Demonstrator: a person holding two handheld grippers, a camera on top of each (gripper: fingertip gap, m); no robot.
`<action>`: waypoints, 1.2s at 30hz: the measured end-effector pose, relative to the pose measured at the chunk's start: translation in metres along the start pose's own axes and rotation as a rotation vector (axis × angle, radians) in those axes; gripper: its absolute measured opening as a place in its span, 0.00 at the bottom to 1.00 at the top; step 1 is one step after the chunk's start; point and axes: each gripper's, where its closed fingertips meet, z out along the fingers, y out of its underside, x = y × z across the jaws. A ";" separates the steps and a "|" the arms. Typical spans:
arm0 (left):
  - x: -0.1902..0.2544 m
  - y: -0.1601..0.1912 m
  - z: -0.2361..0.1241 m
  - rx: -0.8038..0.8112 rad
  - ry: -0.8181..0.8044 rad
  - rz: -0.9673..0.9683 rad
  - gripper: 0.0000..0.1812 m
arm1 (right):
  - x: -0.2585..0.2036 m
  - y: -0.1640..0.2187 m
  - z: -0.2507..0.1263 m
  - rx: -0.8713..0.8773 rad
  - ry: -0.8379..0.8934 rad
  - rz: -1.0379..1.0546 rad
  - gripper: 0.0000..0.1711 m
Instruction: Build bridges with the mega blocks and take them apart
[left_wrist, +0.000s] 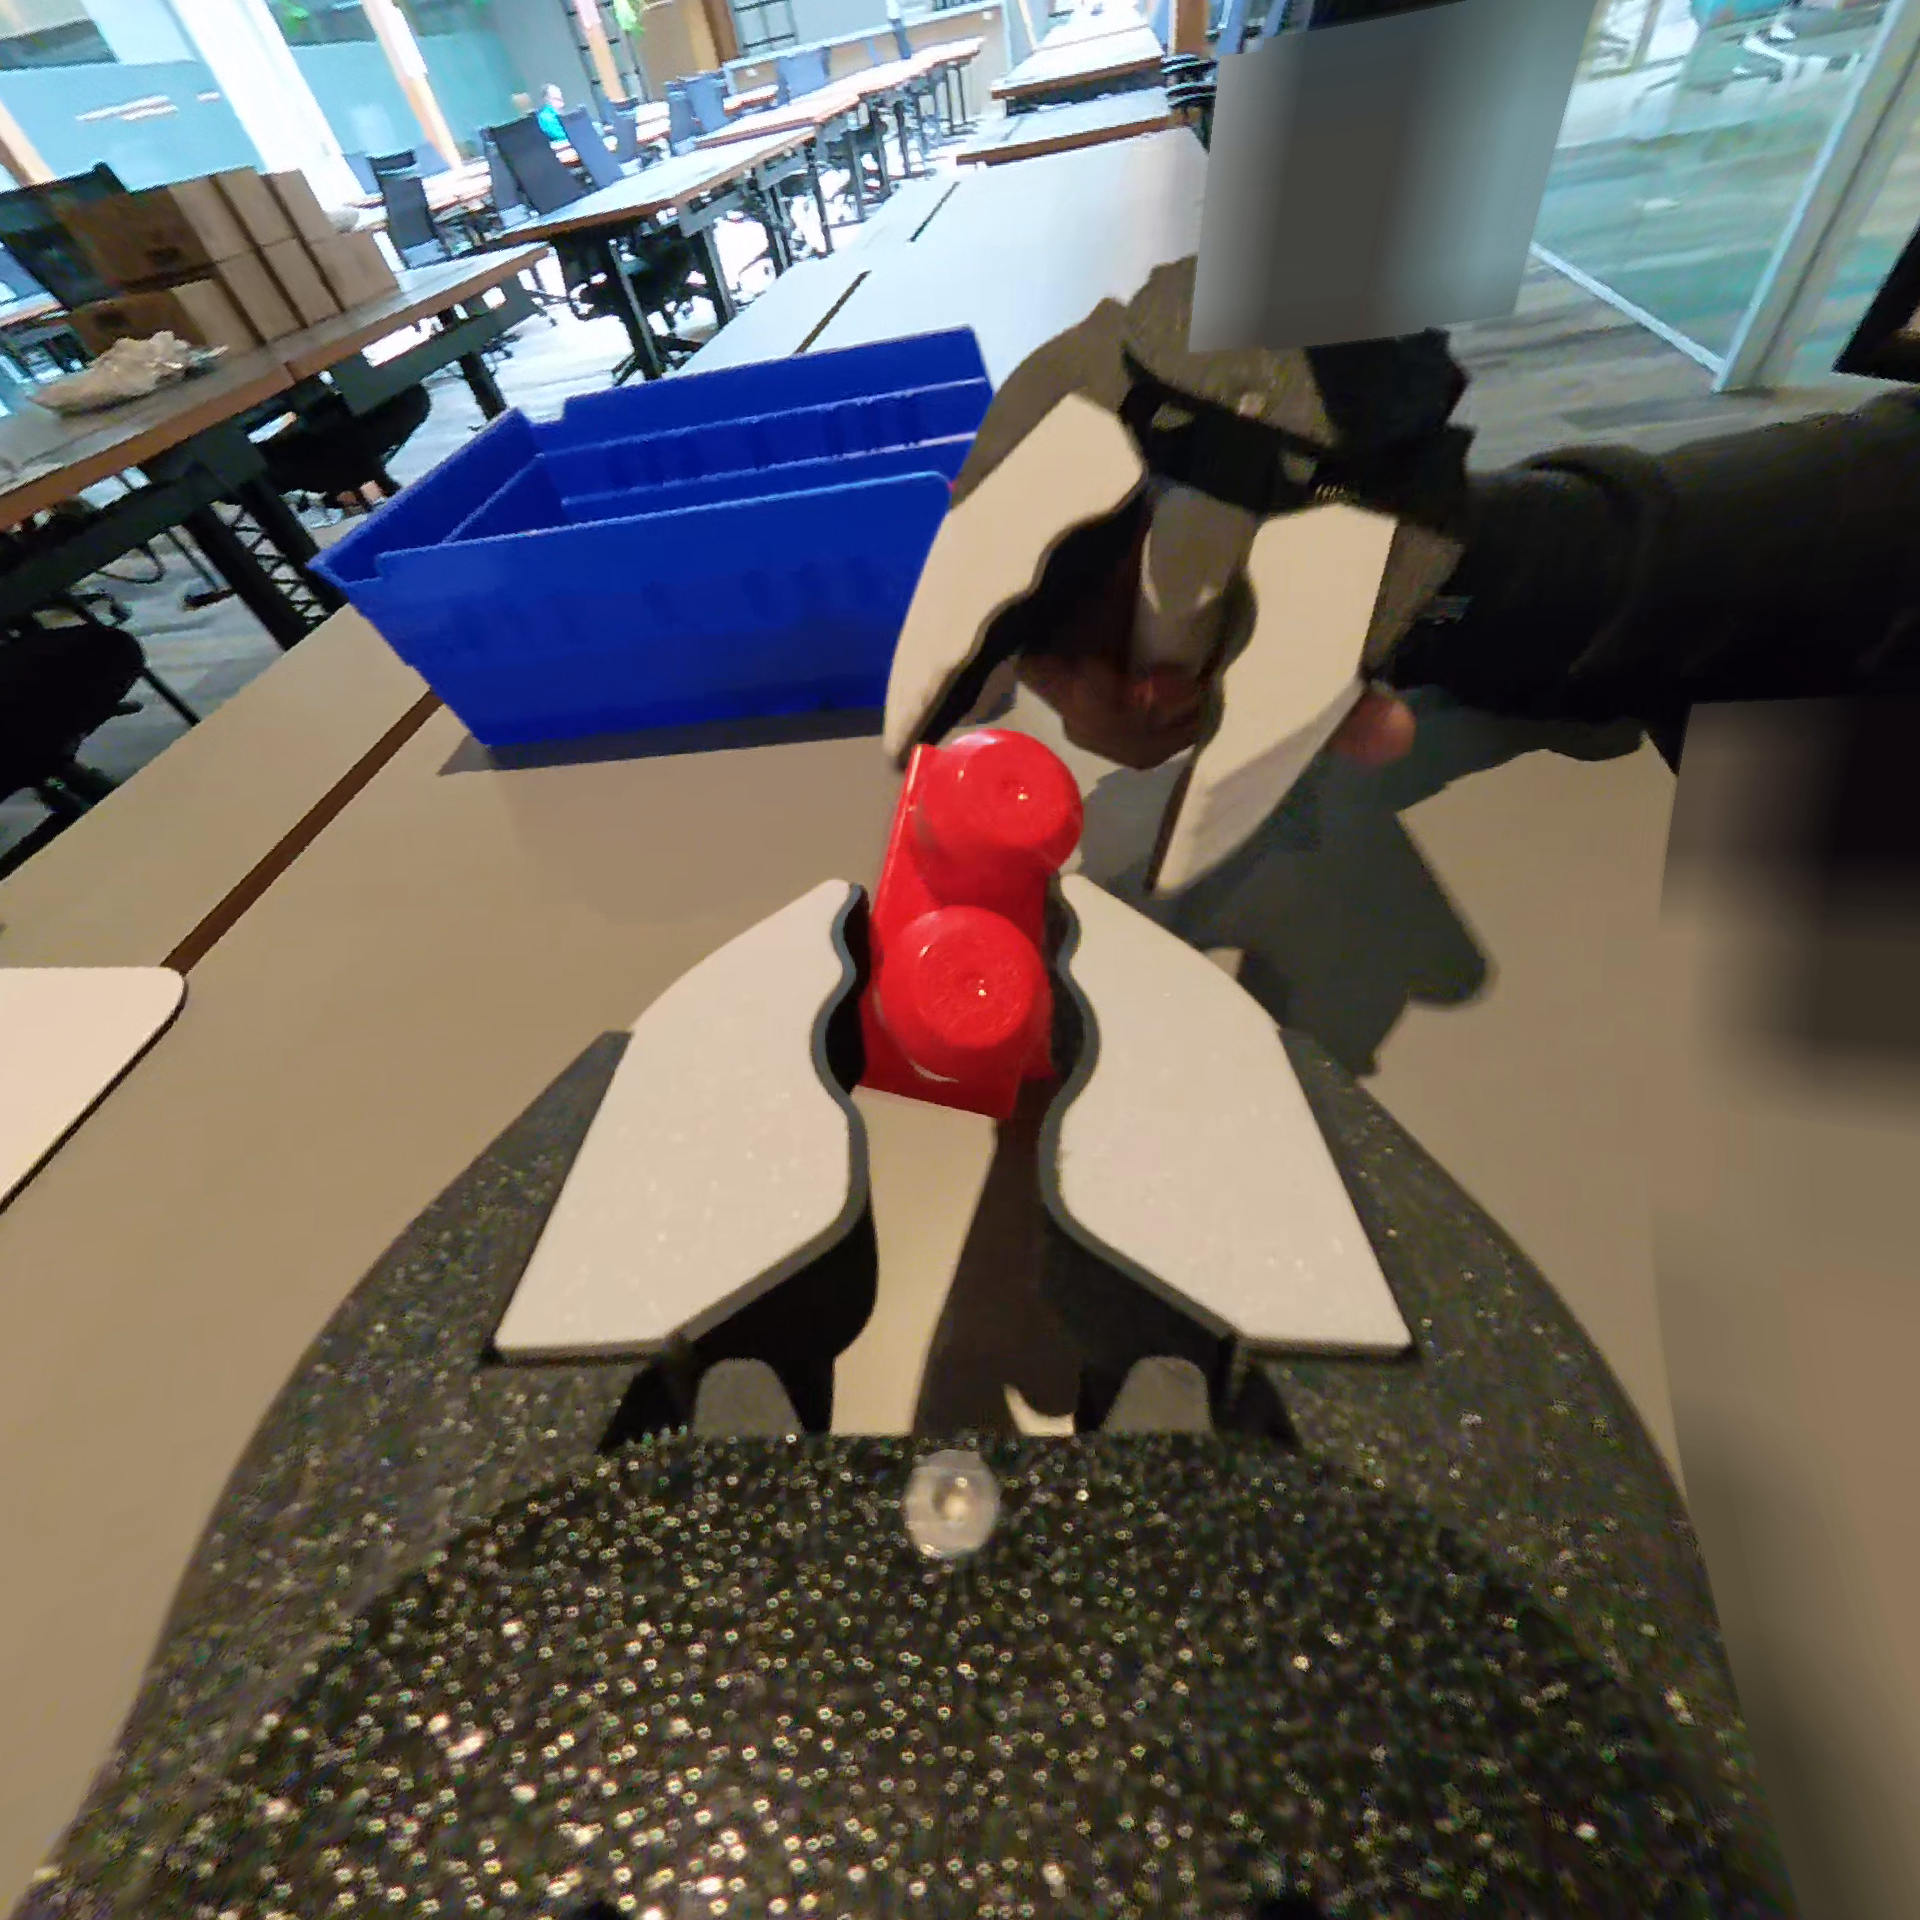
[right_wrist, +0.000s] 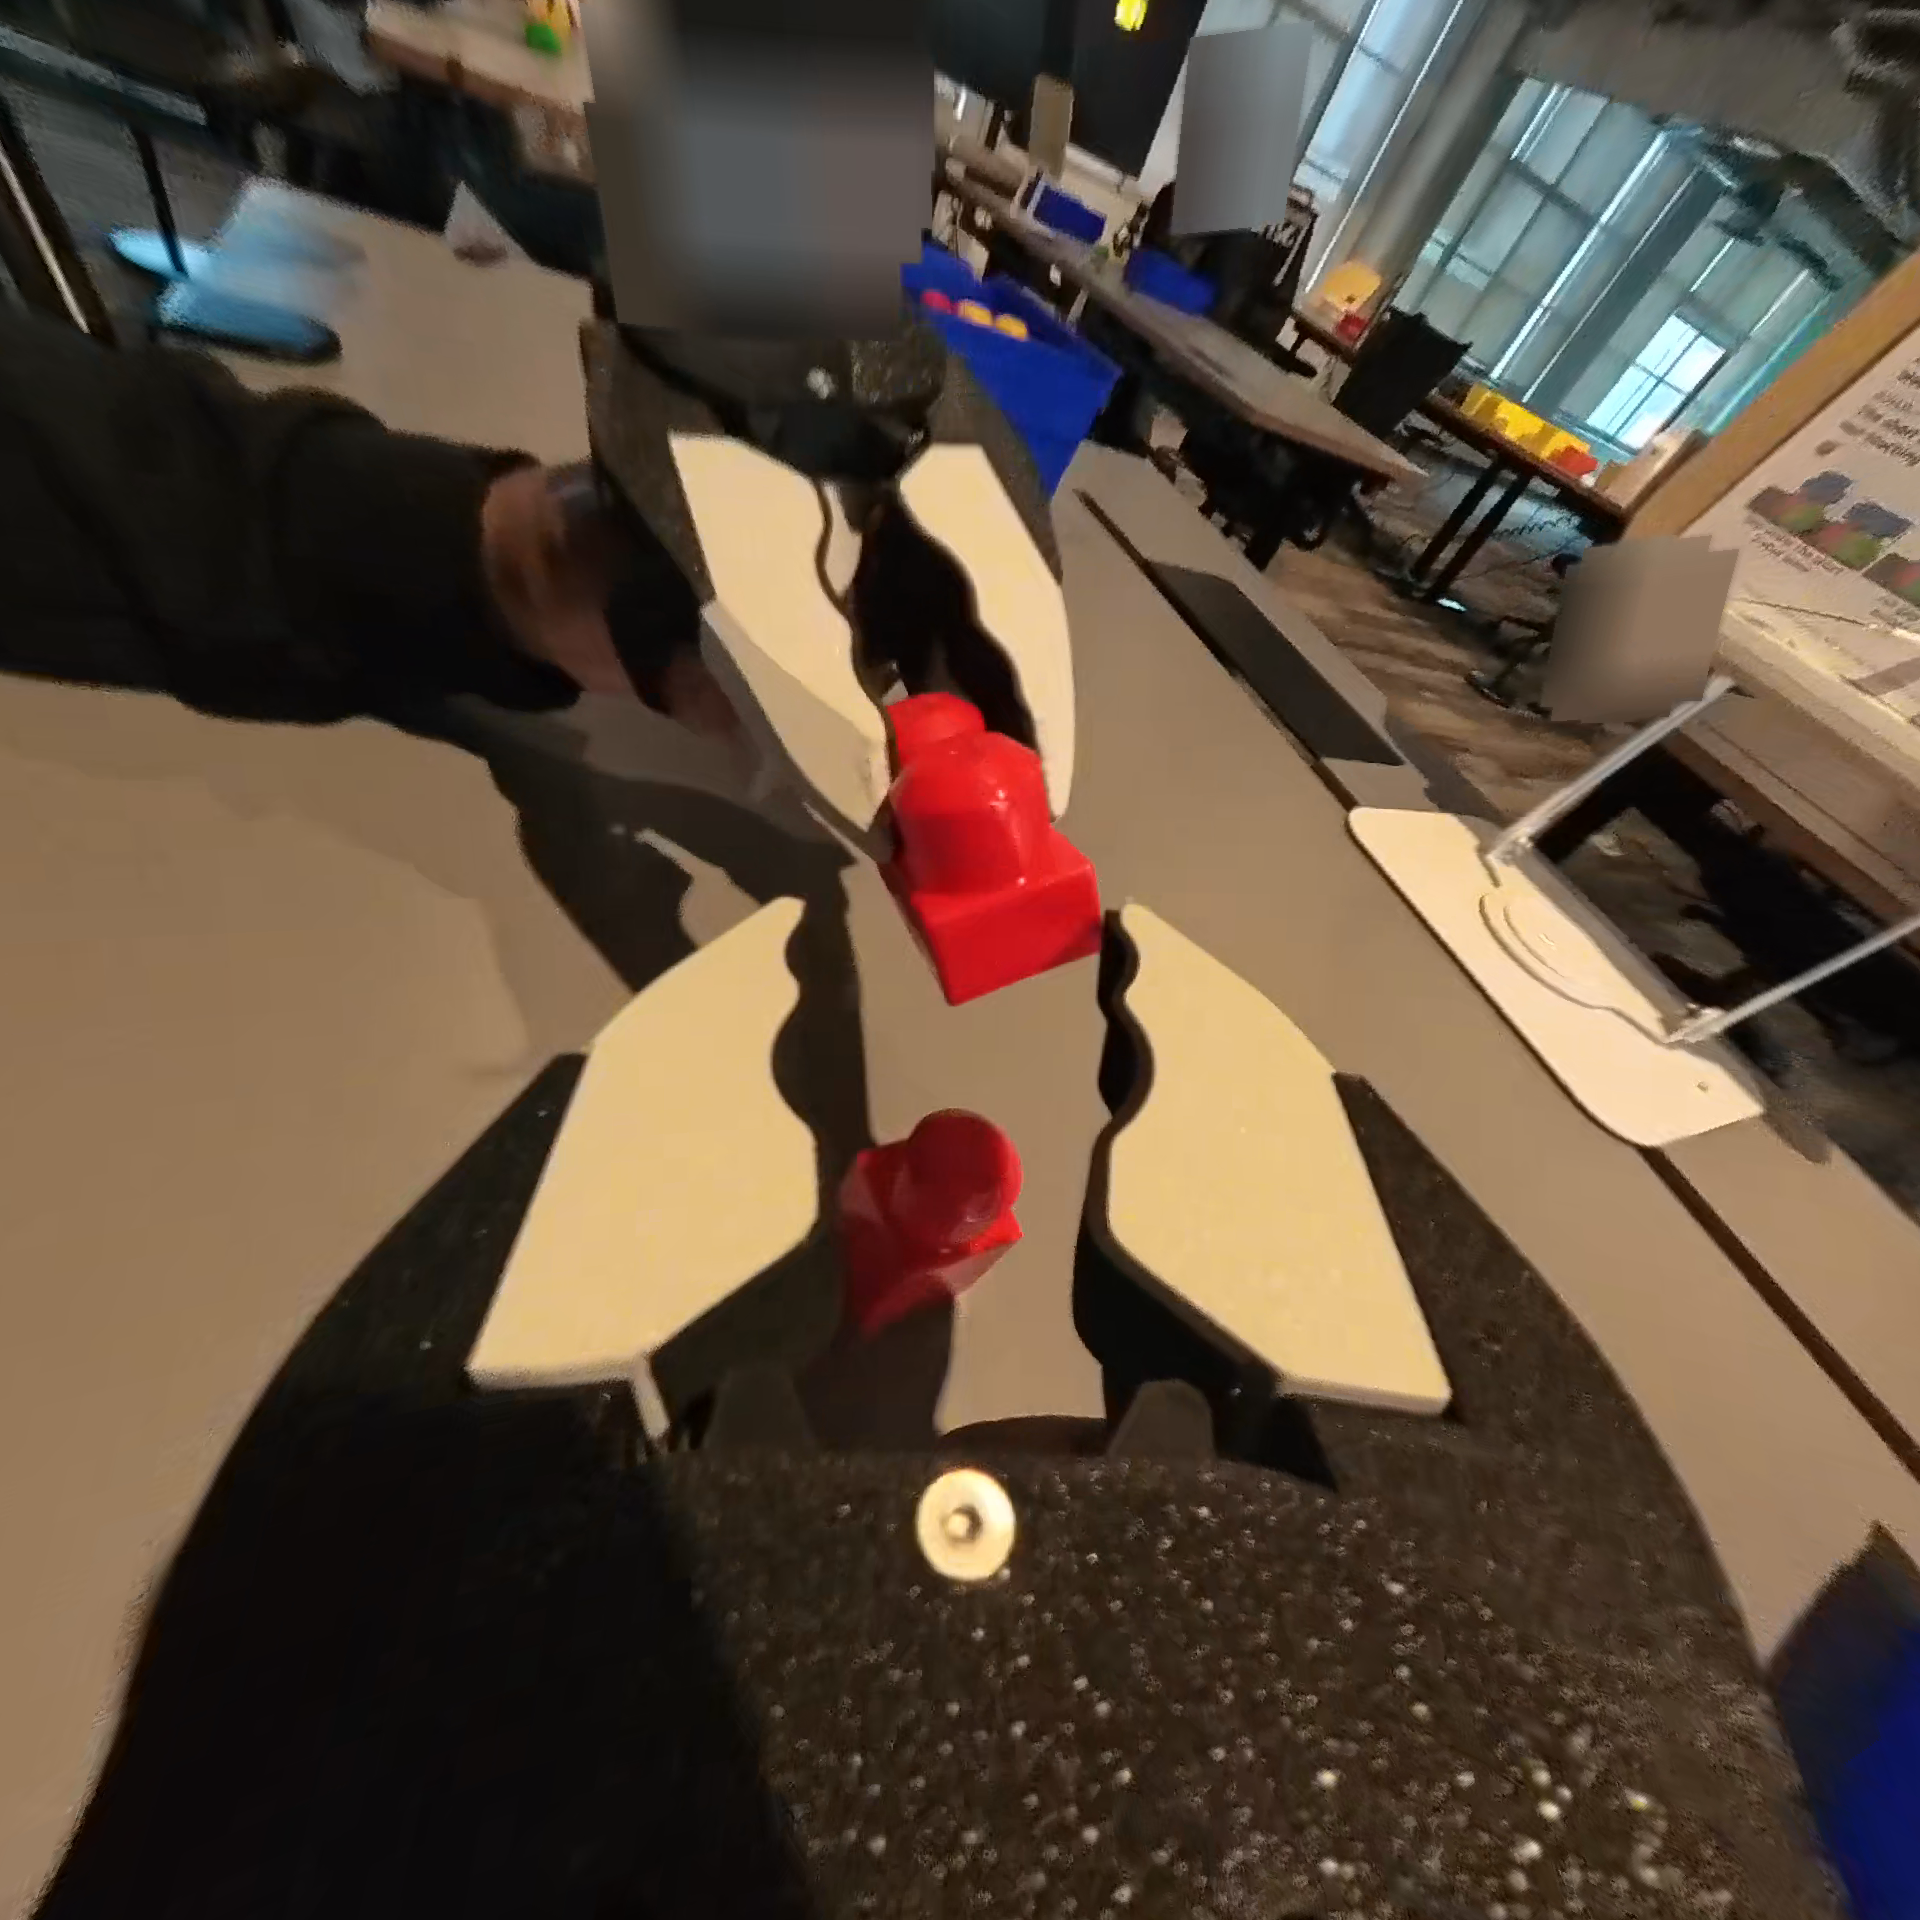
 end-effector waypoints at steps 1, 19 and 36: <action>0.002 0.001 0.001 -0.006 0.012 0.005 0.17 | -0.002 0.003 0.003 -0.016 0.009 -0.024 0.31; 0.010 -0.002 0.005 0.037 0.072 -0.001 0.18 | -0.002 0.007 0.005 -0.059 0.041 -0.084 0.22; -0.017 0.000 -0.002 0.039 -0.076 -0.048 0.23 | 0.197 0.074 -0.206 -0.168 1.033 0.280 0.22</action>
